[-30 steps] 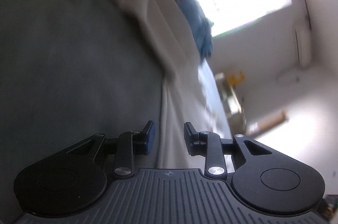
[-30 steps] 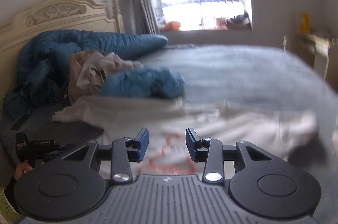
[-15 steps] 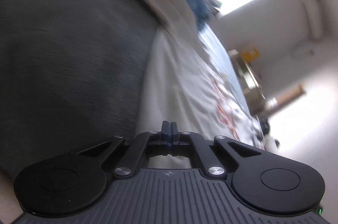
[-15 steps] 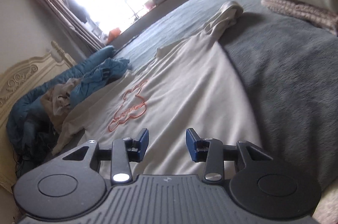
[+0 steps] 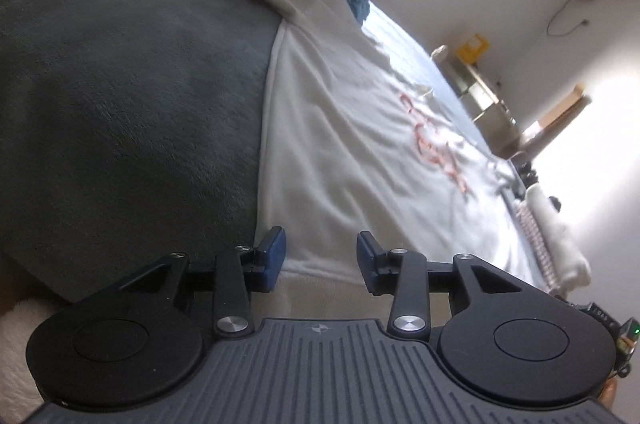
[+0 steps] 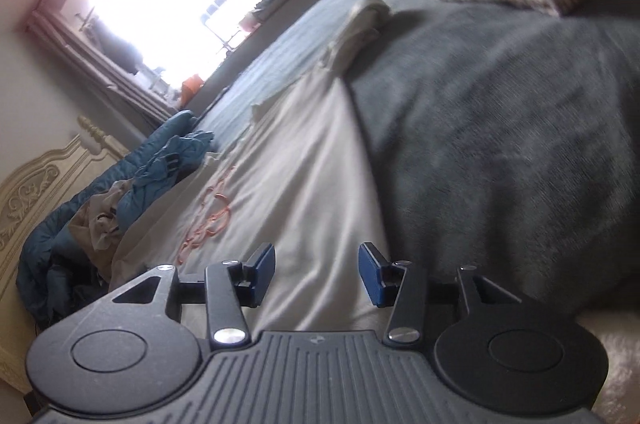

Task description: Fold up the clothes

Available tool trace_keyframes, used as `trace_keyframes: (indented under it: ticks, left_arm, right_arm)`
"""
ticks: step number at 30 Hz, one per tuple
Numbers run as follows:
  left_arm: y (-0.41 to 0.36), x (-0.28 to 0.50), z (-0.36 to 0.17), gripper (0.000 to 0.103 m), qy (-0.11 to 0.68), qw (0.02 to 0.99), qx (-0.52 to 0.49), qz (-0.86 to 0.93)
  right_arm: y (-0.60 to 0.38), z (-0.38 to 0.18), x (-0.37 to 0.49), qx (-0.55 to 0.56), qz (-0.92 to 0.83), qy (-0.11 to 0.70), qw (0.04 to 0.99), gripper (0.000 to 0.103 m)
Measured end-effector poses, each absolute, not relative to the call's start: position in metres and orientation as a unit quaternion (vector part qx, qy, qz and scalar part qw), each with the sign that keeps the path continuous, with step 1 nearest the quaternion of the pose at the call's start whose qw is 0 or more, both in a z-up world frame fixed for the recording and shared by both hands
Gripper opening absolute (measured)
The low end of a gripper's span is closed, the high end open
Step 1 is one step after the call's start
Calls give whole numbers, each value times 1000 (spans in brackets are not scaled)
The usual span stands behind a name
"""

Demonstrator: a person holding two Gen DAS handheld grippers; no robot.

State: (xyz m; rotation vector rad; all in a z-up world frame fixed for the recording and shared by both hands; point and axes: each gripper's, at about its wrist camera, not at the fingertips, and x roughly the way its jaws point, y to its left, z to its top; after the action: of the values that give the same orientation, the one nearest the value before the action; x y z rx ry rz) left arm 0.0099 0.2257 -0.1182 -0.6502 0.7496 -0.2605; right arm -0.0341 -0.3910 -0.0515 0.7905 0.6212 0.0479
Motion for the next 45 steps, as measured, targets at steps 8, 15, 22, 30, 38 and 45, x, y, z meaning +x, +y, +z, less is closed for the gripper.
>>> trace_keyframes:
  ticks: [8, 15, 22, 30, 38, 45]
  left_arm:
    - [209, -9, -107, 20, 366, 861, -330, -127]
    - [208, -17, -95, 18, 392, 859, -307, -116]
    - [192, -17, -47, 38, 370, 902, -209, -76]
    - [91, 96, -25, 58, 361, 904, -150, -171]
    - [-9, 233, -50, 59, 365, 891, -141, -231]
    - [-30, 264, -82, 64, 333, 898, -140, -250]
  right_arm:
    - [-398, -68, -32, 408, 43, 318, 855, 48]
    - [-410, -67, -49, 405, 6, 304, 862, 43]
    - [-417, -59, -53, 363, -18, 294, 884, 43]
    - [-453, -23, 37, 350, 0, 252, 902, 53]
    - [-504, -7, 210, 374, -19, 242, 895, 69]
    - [-545, -37, 316, 393, -115, 253, 876, 72]
